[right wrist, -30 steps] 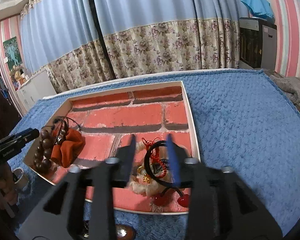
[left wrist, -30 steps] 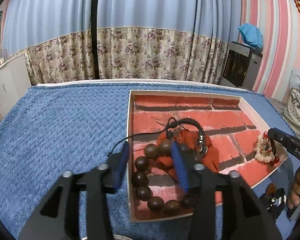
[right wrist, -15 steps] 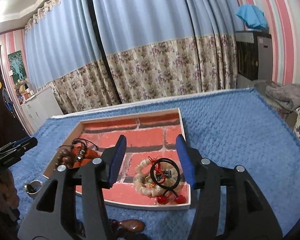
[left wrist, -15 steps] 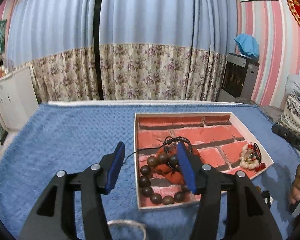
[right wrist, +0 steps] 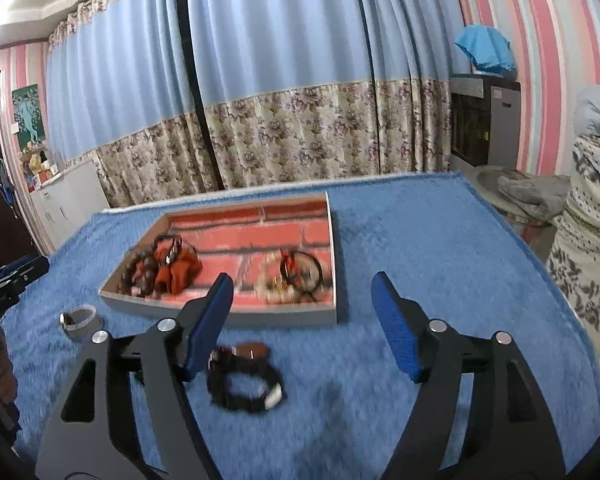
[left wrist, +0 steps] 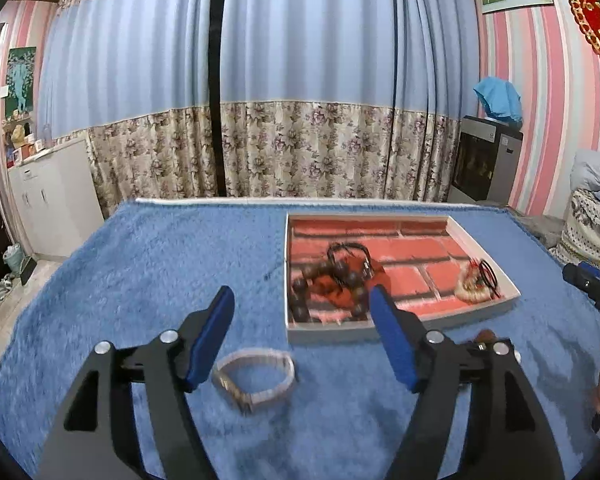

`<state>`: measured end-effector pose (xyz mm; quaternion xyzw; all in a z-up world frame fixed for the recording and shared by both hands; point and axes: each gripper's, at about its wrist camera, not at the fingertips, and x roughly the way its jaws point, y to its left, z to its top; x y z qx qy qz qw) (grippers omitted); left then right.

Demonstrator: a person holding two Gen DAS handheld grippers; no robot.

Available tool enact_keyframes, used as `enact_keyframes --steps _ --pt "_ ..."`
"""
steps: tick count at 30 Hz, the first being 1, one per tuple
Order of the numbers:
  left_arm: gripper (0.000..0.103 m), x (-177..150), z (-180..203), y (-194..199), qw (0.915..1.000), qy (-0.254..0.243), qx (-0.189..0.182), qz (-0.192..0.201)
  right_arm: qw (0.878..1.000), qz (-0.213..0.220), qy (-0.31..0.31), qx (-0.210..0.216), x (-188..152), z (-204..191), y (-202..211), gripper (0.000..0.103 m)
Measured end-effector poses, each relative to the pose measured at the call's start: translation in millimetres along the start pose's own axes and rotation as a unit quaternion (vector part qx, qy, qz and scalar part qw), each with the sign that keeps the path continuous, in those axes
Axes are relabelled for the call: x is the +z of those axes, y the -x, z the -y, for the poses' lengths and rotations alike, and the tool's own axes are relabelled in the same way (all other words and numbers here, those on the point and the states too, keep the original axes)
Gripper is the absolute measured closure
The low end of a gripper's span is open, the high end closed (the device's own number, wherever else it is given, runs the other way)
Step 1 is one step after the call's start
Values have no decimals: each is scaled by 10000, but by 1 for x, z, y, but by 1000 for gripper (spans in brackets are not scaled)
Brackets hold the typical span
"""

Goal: Organize jewelry
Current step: 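Move both tools toward the black hair claw clip and black scrunchie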

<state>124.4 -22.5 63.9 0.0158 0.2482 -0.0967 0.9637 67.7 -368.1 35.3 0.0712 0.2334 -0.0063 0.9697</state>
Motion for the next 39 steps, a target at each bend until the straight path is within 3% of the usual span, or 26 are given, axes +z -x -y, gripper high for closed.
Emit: enact_keyframes --steps 10,23,35,37,39 --pt "34 -44 28 4 9985 -161 -199 -487 9991 -433 -36 -30 -45 -3 0 31" --pt "34 -50 54 -2 9971 -256 -443 -565 9983 -570 102 1 -43 -10 -17 31" --pt "34 -61 75 -20 9922 -291 -818 -895 9961 -858 207 71 -52 -14 -36 48" --pt "37 -64 78 -25 9910 -308 -853 -986 9957 -894 231 82 -53 -15 -39 51" --pt "47 -67 82 -30 9899 -364 -847 -1079 9953 -936 246 93 -54 -16 -43 56"
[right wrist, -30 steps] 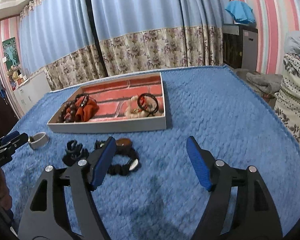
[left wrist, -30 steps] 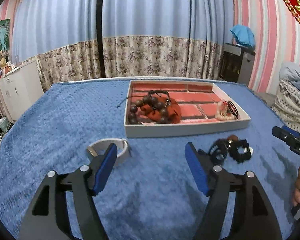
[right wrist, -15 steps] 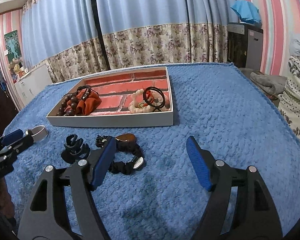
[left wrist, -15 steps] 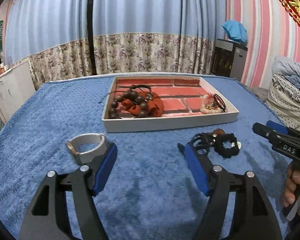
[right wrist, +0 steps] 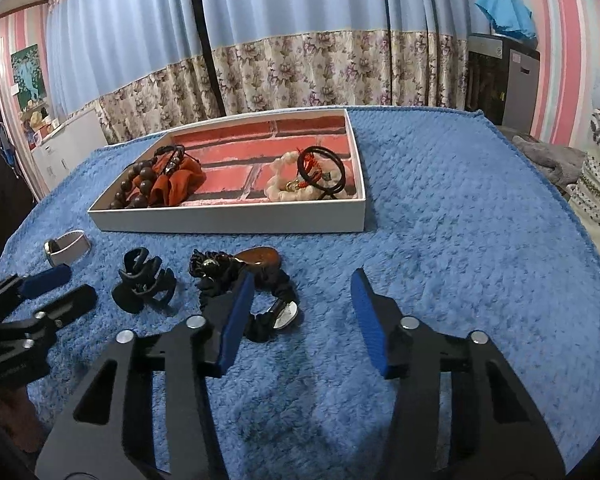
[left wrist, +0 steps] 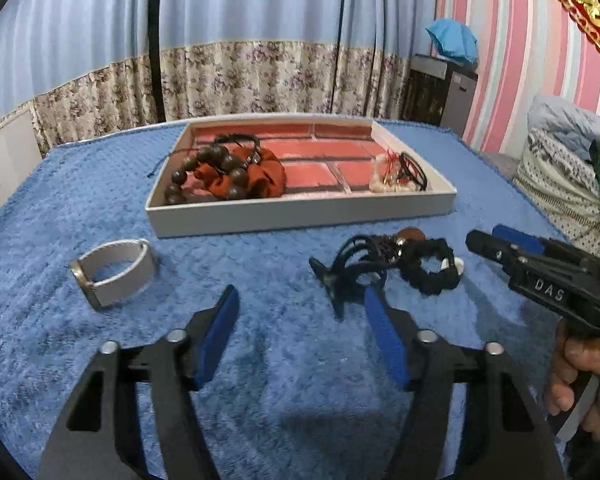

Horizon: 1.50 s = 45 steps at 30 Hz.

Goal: Organize jewelry
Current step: 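Move both tools toward the black hair claw clip and black scrunchie, then grasp the black hair claw clip with the left tool while the right tool grasps the black scrunchie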

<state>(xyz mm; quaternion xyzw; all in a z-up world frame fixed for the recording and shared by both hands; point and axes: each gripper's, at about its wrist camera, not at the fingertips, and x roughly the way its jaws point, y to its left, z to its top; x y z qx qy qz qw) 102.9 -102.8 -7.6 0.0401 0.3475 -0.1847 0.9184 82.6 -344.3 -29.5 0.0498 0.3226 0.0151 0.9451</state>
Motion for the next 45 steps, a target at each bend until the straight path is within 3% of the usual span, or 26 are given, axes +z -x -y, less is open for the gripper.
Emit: enact_keyframes --steps 5,18,23,45 --pt "66 -1 3 -17 9997 28 -21 -239 9999 -116 61 -20 0 -1 -8 58" --pt "89 8 4 -39 9992 61 111 -369 9970 -701 234 -246 -1 -13 -36 71" --pt "90 10 -1 -43 9991 151 44 -386 9955 -807 408 -270 -1 -20 -42 84" --pt "98 18 -9 -14 9996 276 -66 -11 9998 -177 114 44 8 -14 -3 84"
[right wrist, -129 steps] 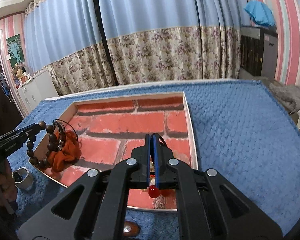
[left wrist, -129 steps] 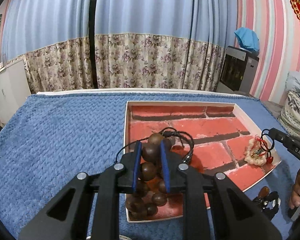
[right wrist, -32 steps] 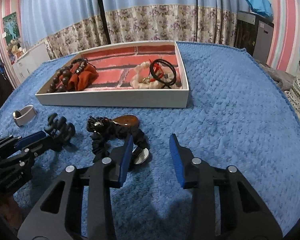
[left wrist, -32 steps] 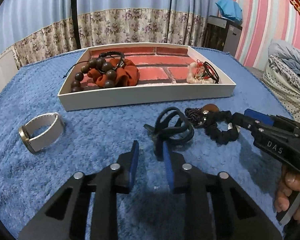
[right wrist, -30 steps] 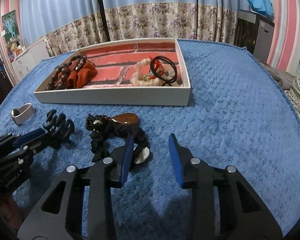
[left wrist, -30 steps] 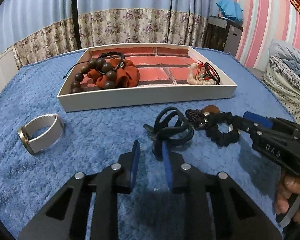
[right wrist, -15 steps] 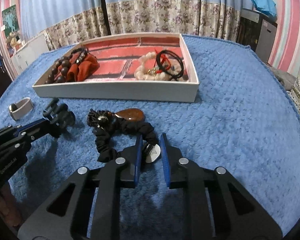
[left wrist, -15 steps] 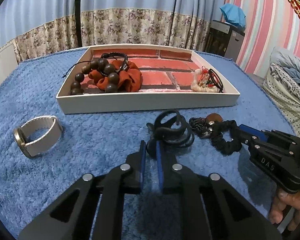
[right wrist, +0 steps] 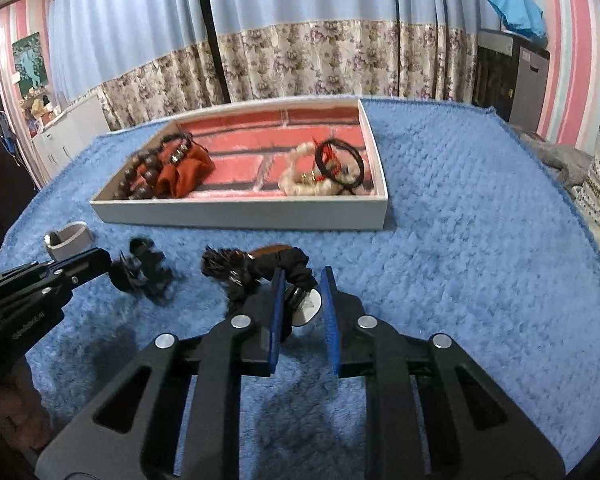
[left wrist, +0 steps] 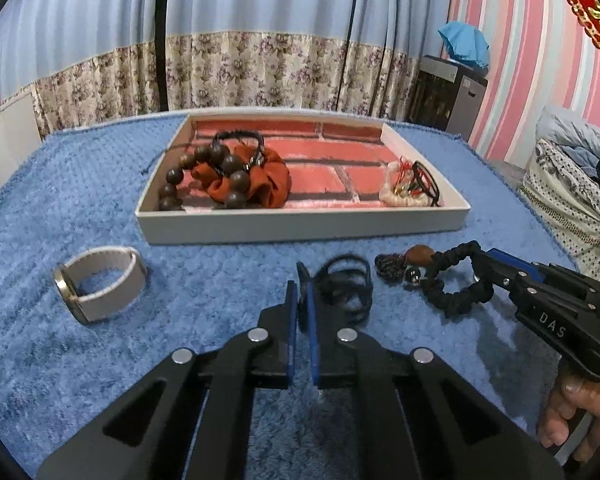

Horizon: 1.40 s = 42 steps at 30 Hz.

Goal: Organize jewelry
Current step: 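Grasp the black hair claw clip with the left tool while the right tool grasps the black scrunchie, then lift the claw clip with the left tool while the right tool lifts the black scrunchie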

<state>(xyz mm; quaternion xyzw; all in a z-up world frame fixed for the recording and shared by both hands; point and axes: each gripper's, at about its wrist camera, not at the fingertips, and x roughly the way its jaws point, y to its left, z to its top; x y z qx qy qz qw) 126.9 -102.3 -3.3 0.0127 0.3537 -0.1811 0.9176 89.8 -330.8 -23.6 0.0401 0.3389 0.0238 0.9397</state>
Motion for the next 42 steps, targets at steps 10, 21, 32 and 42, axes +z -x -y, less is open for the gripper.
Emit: enact_keyframes --steps 10,21,32,42 --pt "100 -5 -4 -2 9998 40 -159 -123 9999 103 28 14 6 -3 10 84" --pt "100 -12 0 -21 9991 -48 -176 -382 9987 -512 -8 13 -14 3 -26 84" --pt "100 -8 -1 -23 9986 -2 -447 -285 9976 -691 62 31 -12 -1 -38 80" --pt "103 -6 3 -23 9985 -78 -494 -242 9977 -667 61 99 -11 -1 -37 84"
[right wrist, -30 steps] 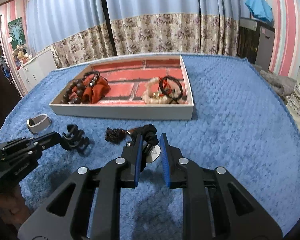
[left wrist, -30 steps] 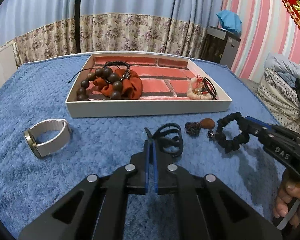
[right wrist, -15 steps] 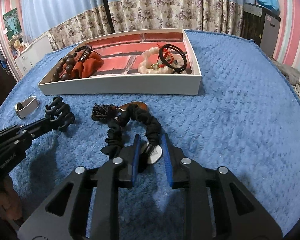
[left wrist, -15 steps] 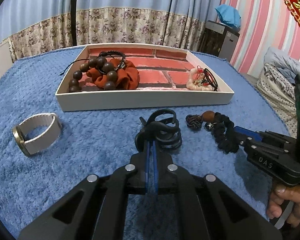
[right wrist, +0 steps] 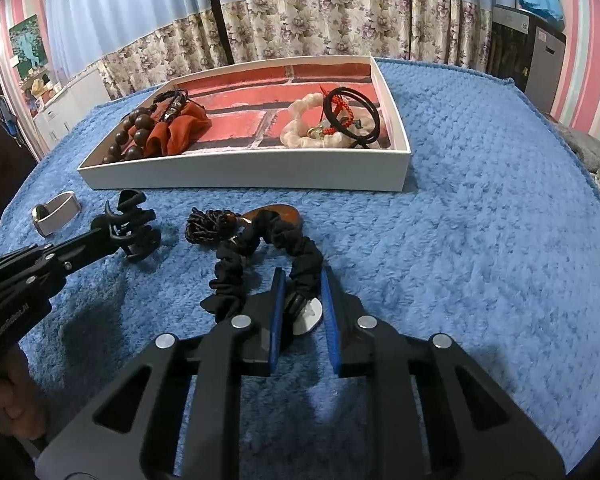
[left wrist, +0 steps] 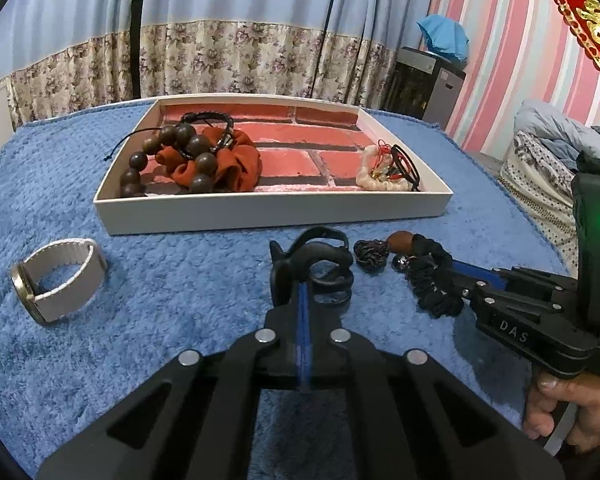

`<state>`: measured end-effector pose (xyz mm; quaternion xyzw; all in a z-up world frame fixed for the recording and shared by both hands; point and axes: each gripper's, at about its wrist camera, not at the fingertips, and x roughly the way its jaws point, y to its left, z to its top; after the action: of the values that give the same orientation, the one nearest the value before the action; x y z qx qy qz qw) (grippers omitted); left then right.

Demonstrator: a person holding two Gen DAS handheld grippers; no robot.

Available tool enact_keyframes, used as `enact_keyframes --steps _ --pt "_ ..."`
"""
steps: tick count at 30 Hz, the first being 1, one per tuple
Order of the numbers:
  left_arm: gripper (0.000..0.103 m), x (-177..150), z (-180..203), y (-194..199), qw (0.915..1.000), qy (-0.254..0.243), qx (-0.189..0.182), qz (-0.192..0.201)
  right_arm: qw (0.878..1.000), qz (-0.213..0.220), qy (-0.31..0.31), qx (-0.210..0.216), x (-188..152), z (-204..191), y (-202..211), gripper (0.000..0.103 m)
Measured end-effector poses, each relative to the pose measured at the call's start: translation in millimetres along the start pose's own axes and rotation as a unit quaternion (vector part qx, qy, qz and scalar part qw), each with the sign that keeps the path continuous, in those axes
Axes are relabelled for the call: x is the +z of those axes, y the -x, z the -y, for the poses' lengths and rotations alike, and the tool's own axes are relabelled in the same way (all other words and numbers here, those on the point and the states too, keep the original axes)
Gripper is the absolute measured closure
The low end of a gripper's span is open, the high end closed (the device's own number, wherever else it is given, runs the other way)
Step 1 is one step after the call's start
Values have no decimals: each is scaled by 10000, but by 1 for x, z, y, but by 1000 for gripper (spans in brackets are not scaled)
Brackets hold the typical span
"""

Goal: Organize jewelry
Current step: 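Lift the claw clip with the left tool while the right tool lifts the black scrunchie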

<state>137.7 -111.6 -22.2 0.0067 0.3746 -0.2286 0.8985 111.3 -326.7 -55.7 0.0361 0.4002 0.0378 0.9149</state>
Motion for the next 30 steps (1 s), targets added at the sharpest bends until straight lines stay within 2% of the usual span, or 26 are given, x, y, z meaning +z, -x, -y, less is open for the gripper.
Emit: enact_keyframes --steps 5,15,16,19,23,25,27,30 --pt "101 -4 4 9 9995 -256 160 7 10000 -30 -6 9 0 0 0 83" --pt "100 -6 -2 18 9993 -229 279 80 10000 -36 -6 5 0 -1 0 83" --pt "97 -6 -2 17 9992 -251 306 82 10000 -32 -5 4 0 -1 0 83" --pt "52 -7 -4 14 9987 -215 428 142 10000 -39 -14 10 0 0 0 83" --pt "58 -6 -5 7 9990 -239 365 43 10000 -42 -3 3 0 0 -1 83" --pt "70 -5 -4 4 9993 -239 294 -13 10000 -51 4 -1 0 -1 -2 82" --pt "86 -3 -6 -5 9995 -173 196 -198 10000 -60 14 -8 1 -1 -2 82" --pt "92 -1 -12 -13 9994 17 120 -337 10000 -55 -22 25 0 0 -2 82"
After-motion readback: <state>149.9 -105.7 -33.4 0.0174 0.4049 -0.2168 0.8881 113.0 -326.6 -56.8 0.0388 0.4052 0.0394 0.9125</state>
